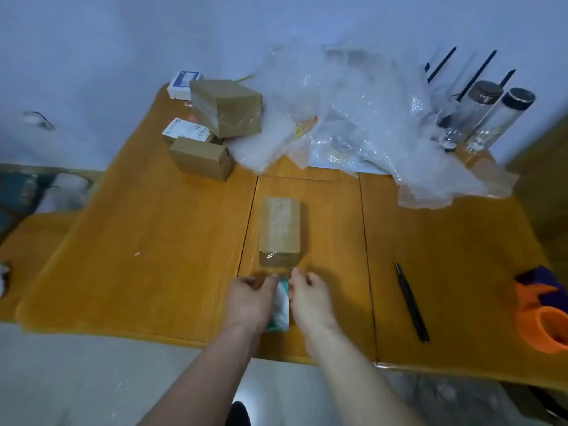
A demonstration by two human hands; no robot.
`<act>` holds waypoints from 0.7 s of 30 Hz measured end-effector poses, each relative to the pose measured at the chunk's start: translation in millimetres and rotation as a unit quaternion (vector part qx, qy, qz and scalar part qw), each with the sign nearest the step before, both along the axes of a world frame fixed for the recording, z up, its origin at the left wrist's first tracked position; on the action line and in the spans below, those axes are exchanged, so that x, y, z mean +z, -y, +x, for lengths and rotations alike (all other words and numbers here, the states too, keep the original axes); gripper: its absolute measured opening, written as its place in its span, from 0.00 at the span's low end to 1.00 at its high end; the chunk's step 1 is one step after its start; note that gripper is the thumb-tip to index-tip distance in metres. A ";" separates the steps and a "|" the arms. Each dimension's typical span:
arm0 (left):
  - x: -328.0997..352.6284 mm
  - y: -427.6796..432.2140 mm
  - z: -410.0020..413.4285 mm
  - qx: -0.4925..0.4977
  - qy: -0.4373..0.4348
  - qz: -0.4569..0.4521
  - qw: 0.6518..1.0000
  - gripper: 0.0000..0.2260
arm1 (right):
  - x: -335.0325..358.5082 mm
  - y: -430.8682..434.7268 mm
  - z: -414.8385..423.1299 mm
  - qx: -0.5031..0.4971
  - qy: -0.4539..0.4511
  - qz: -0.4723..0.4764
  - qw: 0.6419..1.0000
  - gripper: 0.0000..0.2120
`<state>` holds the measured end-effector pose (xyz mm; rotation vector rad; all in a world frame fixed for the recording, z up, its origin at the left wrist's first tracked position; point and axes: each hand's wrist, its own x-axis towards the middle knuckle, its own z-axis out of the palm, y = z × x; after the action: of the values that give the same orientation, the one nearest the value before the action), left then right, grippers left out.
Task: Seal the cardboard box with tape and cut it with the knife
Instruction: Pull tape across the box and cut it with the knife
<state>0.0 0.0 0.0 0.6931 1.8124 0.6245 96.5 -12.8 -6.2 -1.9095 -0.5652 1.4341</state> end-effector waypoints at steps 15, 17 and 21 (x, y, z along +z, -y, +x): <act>-2.6 -0.5 6.3 -0.026 0.068 -0.038 0.997 0.19 | -32.6 46.5 160.8 -0.071 0.441 -0.092 0.890 0.23; -0.9 0.4 5.8 -0.024 0.065 -0.032 0.997 0.18 | -42.8 59.0 182.0 -0.016 0.465 -0.163 0.870 0.28; 1.9 2.0 8.3 -0.022 0.072 -0.039 0.996 0.17 | -53.2 68.7 188.1 0.057 0.477 -0.166 0.861 0.25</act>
<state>8.3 -2.0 1.9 0.6178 1.6755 0.5564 284.6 -81.5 -59.4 -2.8815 -0.9157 0.5514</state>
